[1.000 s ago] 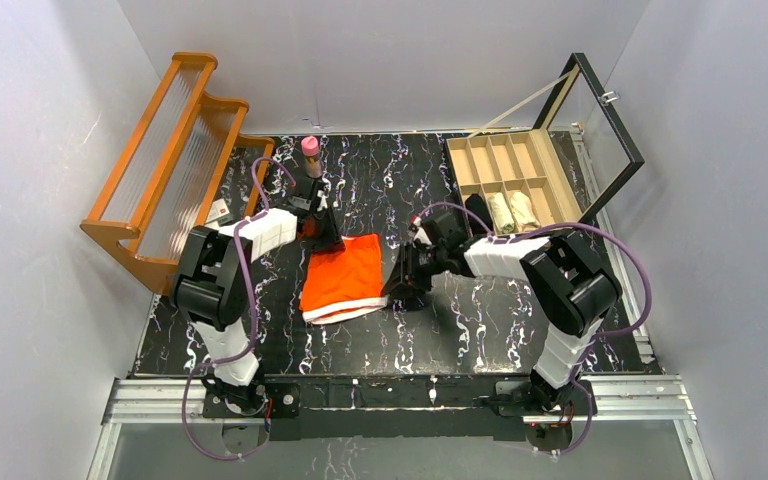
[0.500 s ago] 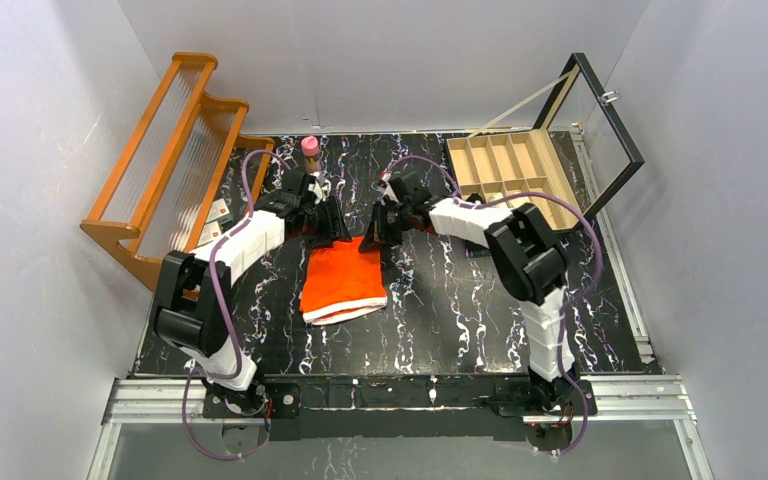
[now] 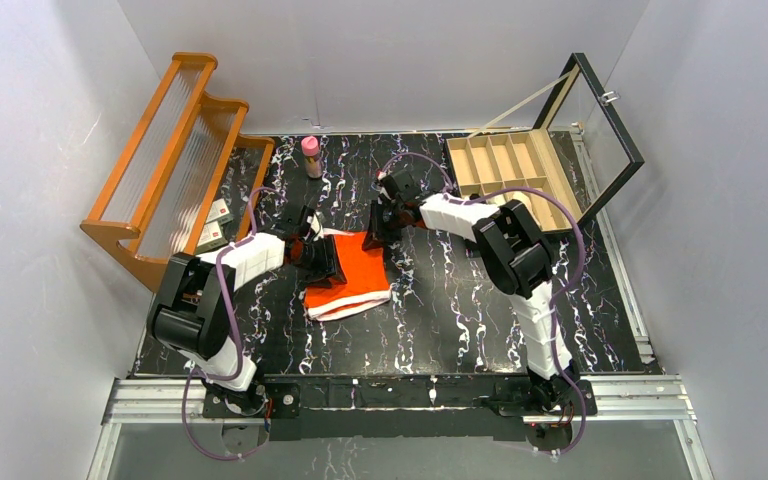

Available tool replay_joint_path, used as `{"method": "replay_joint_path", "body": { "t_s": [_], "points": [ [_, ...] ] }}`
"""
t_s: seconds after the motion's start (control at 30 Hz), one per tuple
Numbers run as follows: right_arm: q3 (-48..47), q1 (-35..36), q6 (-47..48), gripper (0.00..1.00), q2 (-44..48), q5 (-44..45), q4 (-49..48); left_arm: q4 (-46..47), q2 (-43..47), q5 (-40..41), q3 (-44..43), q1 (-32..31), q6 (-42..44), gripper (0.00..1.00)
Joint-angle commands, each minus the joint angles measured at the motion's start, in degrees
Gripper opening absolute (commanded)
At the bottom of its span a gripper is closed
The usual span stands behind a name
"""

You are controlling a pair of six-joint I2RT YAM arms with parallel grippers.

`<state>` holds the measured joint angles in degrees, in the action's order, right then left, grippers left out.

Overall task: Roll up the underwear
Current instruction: Fold the underwear at the center of the board.

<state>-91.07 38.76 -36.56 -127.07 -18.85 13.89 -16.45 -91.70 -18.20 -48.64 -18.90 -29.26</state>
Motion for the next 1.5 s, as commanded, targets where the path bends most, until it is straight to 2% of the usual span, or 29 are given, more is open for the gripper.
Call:
{"method": "replay_joint_path", "body": {
  "t_s": [0.0, 0.1, 0.27, 0.4, 0.5, 0.57, 0.63, 0.8, 0.93, 1.1, 1.23, 1.47],
  "points": [
    [0.9, -1.1, 2.8, 0.15, 3.5, -2.8, 3.6, -1.4, -2.0, 5.2, 2.6, -0.9, -0.1, 0.44],
    [1.9, -1.2, 2.3, 0.25, 7.1, -6.1, 2.1, -0.6, -0.7, 1.7, 1.2, -1.8, 0.0, 0.47],
    [9.2, -1.6, 0.6, 0.53, 15.3, -2.4, 0.3, -0.5, 0.2, 0.9, -0.7, -7.3, -2.6, 0.48],
    [19.5, -4.7, -2.1, 0.62, 22.0, -0.4, -0.6, 2.7, 1.1, 3.8, 0.5, -13.3, -8.3, 0.48],
    [29.8, -9.1, -4.1, 0.70, 28.4, -2.4, -5.8, 5.8, 2.2, 5.4, 1.7, -15.9, -12.7, 0.48],
    [35.6, -11.1, -3.7, 0.69, 31.6, -7.1, -10.5, 6.6, 3.1, 6.2, 1.8, -16.6, -13.8, 0.49],
    [37.2, -11.9, -1.6, 0.68, 32.2, -12.1, -9.9, 6.2, 4.9, 8.0, 1.6, -16.7, -14.2, 0.51],
    [36.2, -11.8, 2.3, 0.65, 29.9, -13.5, -6.1, 0.8, 9.7, 15.2, -1.8, -16.4, -12.9, 0.60],
    [35.0, -11.7, 3.6, 0.64, 28.1, -13.4, -4.5, -2.1, 9.2, 13.8, -7.1, -13.9, -9.4, 0.67],
    [34.5, -11.3, 3.9, 0.60, 25.6, -11.6, -3.1, -2.6, 2.0, 6.4, -15.1, -8.1, -7.1, 0.71],
    [35.5, -10.5, 3.7, 0.59, 24.5, -11.3, -3.7, -4.4, -6.4, 2.0, -23.4, -7.1, -6.5, 0.72],
    [37.9, -9.6, 2.6, 0.51, 23.4, -11.5, -6.1, -10.4, -18.9, 4.2, -35.1, -8.3, -7.4, 0.72]
  ]
}}
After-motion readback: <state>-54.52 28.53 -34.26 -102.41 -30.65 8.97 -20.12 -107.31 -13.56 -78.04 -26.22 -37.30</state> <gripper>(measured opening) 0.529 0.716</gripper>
